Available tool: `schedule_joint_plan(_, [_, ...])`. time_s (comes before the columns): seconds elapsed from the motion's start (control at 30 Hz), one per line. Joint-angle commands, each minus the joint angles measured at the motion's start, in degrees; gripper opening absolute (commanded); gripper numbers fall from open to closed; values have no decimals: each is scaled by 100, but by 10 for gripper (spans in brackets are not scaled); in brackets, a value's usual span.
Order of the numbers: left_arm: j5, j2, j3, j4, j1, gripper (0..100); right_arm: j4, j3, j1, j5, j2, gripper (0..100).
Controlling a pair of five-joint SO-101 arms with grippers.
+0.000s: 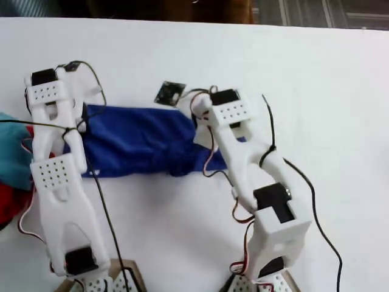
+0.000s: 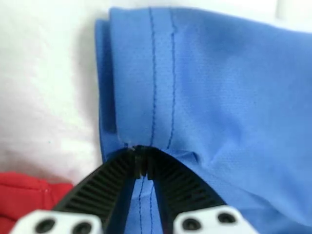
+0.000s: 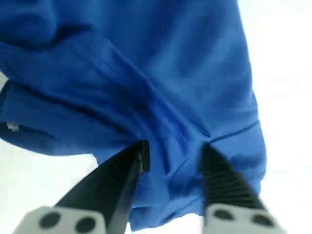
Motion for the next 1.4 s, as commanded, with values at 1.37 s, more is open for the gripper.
schedule_joint_plan(1.37, [-79, 26, -66, 62, -141, 25, -382, 3965, -585, 440, -1508, 200])
